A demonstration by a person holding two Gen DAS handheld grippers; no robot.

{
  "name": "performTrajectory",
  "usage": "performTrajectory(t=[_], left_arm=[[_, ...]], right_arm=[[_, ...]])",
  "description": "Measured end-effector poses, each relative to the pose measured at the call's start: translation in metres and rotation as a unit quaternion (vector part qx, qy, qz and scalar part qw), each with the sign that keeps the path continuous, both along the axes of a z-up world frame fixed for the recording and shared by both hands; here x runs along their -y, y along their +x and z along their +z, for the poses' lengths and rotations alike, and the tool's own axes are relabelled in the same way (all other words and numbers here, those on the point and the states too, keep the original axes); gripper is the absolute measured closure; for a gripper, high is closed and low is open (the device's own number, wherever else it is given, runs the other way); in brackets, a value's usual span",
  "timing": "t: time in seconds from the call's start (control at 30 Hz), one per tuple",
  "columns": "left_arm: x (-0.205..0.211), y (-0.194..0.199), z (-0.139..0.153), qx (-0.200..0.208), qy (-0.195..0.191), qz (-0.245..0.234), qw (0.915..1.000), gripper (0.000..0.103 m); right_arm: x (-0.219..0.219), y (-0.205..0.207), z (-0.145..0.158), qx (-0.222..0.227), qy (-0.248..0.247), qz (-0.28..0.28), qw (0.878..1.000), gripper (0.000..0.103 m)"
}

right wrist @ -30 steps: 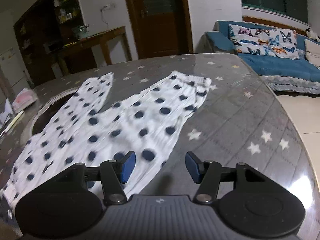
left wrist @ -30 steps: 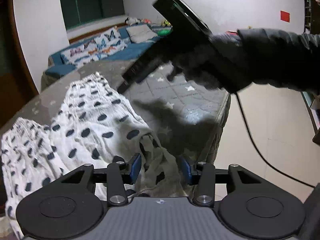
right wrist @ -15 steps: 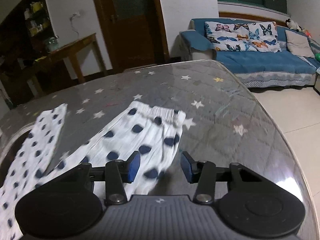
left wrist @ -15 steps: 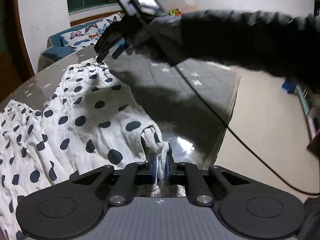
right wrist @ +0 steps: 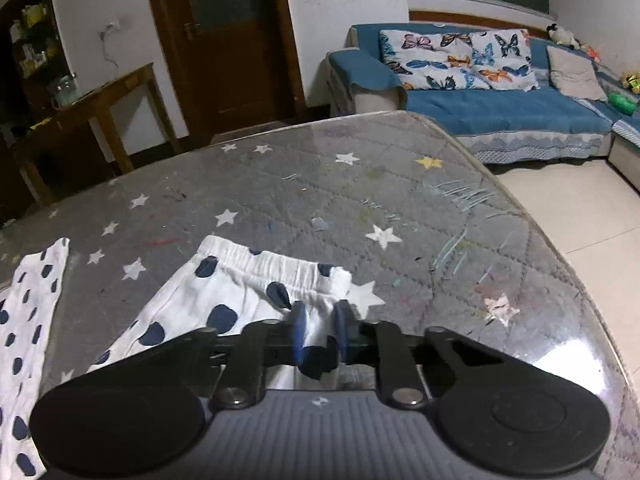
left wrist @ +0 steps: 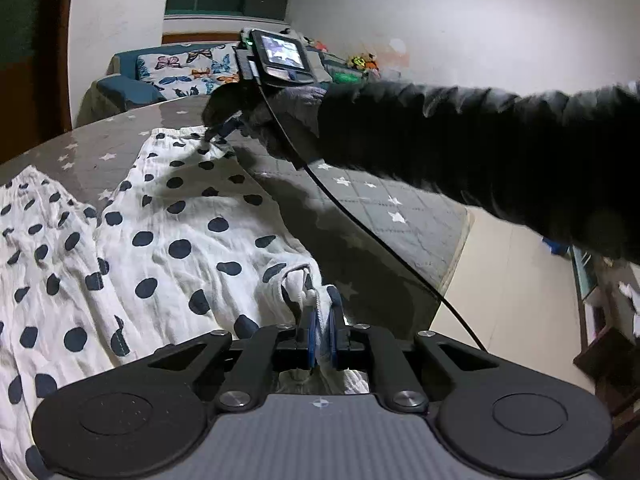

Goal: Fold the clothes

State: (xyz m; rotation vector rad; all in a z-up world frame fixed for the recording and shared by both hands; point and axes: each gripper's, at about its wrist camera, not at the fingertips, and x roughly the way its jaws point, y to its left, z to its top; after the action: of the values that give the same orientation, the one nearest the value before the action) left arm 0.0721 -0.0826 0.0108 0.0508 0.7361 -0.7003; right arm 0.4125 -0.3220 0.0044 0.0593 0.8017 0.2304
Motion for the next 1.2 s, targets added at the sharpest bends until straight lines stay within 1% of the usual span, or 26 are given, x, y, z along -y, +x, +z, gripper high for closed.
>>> performTrajectory(t=[0.03,0.1,0.13,0.27,0.3,0.33,0.37,0.4,0.43,0.47,0.5,0.63,0.67,0.7,0.73,0.8,0.9,1.0,1.1,1.2], left_arm=[[-0.001,0.000,0.000,0.000,-0.002,0.001,1.0000,0.096],[-0.004,-0.001,0.001,0.001,-0.005,0.004,1.0000,0.096],[-0.005,-0.002,0.001,0.001,-0.006,0.005,1.0000,0.096],[-0.009,-0.004,0.003,0.002,-0.012,0.011,0.9999,0.096],[-0.011,-0.004,0.003,0.002,-0.014,0.012,0.9998,0.096],[-0.012,-0.005,0.003,0.003,-0.015,0.013,0.9998,0.096],[-0.013,-0.005,0.004,0.003,-0.017,0.015,0.9997,0.096],[-0.014,-0.006,0.004,0.003,-0.019,0.016,0.9997,0.096],[-0.015,-0.006,0.004,0.003,-0.020,0.017,0.9996,0.096],[-0.017,-0.007,0.005,0.004,-0.022,0.019,0.9996,0.096],[-0.017,-0.007,0.005,0.004,-0.022,0.020,0.9995,0.096],[-0.021,-0.009,0.008,0.008,-0.026,0.026,0.9993,0.096],[-0.022,-0.009,0.009,0.009,-0.026,0.027,0.9992,0.096],[-0.023,-0.010,0.009,0.010,-0.027,0.029,0.9992,0.096],[-0.023,-0.010,0.010,0.011,-0.028,0.030,0.9991,0.096],[-0.025,-0.011,0.012,0.013,-0.029,0.033,0.9990,0.096],[-0.028,-0.013,0.014,0.015,-0.032,0.037,0.9987,0.096],[-0.038,-0.017,0.019,0.022,-0.040,0.051,0.9977,0.096],[-0.057,-0.025,0.025,0.027,-0.055,0.076,0.9952,0.096],[-0.080,-0.036,0.030,0.031,-0.070,0.107,0.9913,0.096]], right_arm=[[0.000,0.001,0.001,0.000,0.001,-0.002,1.000,0.095],[0.001,0.001,0.004,0.005,-0.002,-0.007,1.000,0.098],[0.002,0.001,0.006,0.007,-0.003,-0.010,1.000,0.101],[0.004,0.003,0.012,0.014,0.000,-0.018,1.000,0.101],[0.006,0.004,0.011,0.012,0.007,-0.019,1.000,0.101],[0.007,0.004,0.011,0.010,0.015,-0.020,1.000,0.100],[0.009,0.005,0.010,0.007,0.023,-0.021,0.999,0.096],[0.010,0.005,0.010,0.005,0.031,-0.023,0.999,0.095],[0.010,0.005,0.009,0.006,0.031,-0.022,0.999,0.092],[0.011,0.005,0.007,0.004,0.030,-0.019,0.999,0.085],[0.010,0.005,0.006,0.005,0.030,-0.018,0.999,0.083],[0.007,0.004,-0.001,0.009,0.027,-0.014,1.000,0.082],[0.006,0.004,-0.003,0.010,0.026,-0.013,1.000,0.082],[0.004,0.004,-0.003,0.011,0.020,-0.012,1.000,0.085],[0.004,0.004,-0.003,0.010,0.019,-0.012,1.000,0.094],[0.004,0.002,0.001,0.010,0.023,-0.015,1.000,0.096],[0.004,0.000,0.013,0.017,0.027,-0.024,0.999,0.097],[-0.006,-0.004,0.036,0.033,0.023,-0.019,0.999,0.097],[-0.026,-0.008,0.062,0.052,0.020,-0.006,0.998,0.097],[-0.058,-0.010,0.086,0.069,0.013,0.012,0.997,0.098]])
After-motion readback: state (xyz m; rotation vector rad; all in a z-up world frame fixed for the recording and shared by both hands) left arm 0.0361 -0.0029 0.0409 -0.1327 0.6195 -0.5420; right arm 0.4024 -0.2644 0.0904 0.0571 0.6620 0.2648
